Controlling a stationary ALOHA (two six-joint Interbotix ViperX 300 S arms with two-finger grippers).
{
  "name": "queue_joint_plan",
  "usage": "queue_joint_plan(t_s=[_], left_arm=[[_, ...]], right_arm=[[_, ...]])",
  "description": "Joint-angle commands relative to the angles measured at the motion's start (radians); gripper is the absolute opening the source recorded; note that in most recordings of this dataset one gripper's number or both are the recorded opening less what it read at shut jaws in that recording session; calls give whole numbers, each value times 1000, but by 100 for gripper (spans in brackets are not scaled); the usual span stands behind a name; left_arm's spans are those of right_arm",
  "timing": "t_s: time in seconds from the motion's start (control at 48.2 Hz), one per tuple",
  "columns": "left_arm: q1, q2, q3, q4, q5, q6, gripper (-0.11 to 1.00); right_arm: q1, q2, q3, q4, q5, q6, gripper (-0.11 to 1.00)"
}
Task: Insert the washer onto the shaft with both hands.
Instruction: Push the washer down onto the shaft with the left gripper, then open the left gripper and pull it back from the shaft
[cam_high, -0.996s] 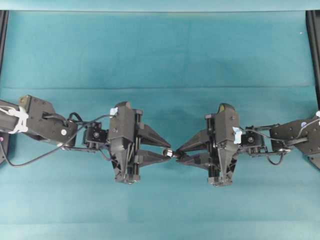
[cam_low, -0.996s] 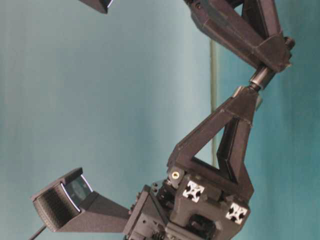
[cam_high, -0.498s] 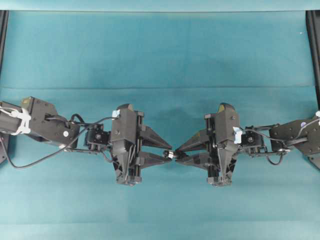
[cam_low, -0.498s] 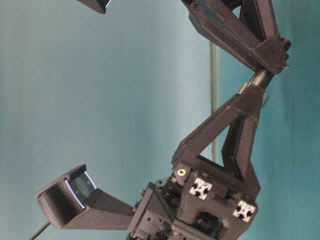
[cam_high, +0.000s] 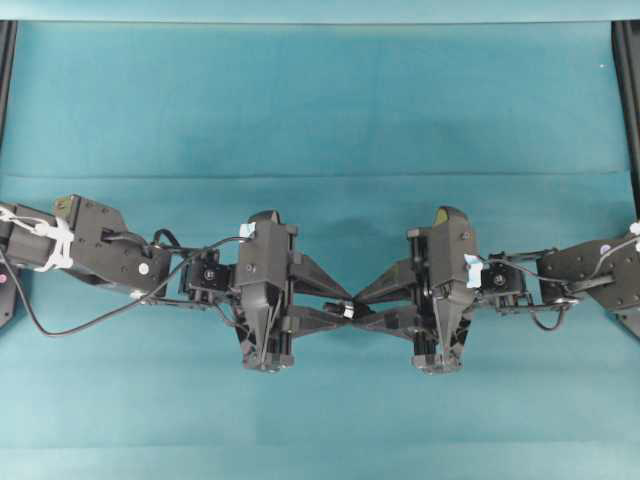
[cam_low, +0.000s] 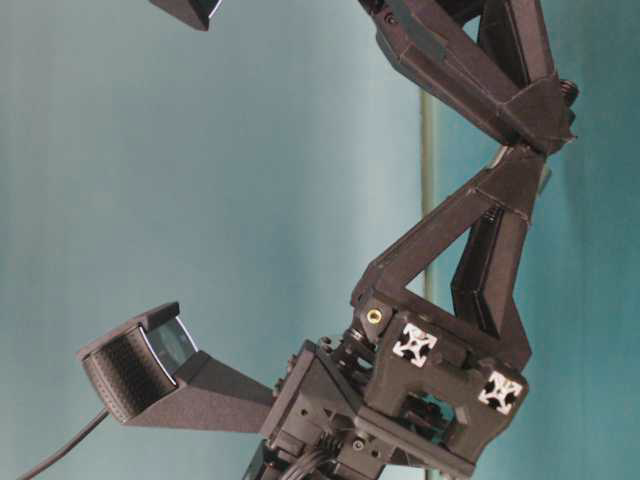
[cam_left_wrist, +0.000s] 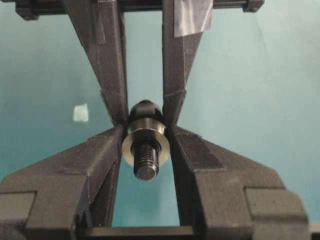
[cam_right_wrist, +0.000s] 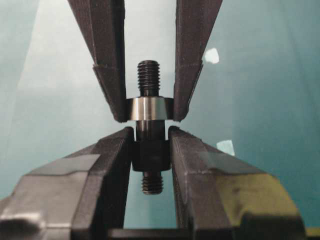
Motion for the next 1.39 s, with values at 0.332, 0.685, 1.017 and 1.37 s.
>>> queue_joint_plan(t_s=[0.332, 0.685, 1.017, 1.37], left_arm=[[-5, 6, -29, 2, -3, -3, 35], [-5, 8, -32, 2, -2, -8, 35], [-3, 3, -34, 2, 0, -17, 36], [-2, -15, -34, 2, 49, -26, 92]], right_arm=[[0, -6, -17, 2, -12, 8, -1], [0, -6, -14, 2, -8, 8, -1], [0, -6, -14, 0, -8, 8, -1], [0, -6, -14, 0, -9, 6, -1]])
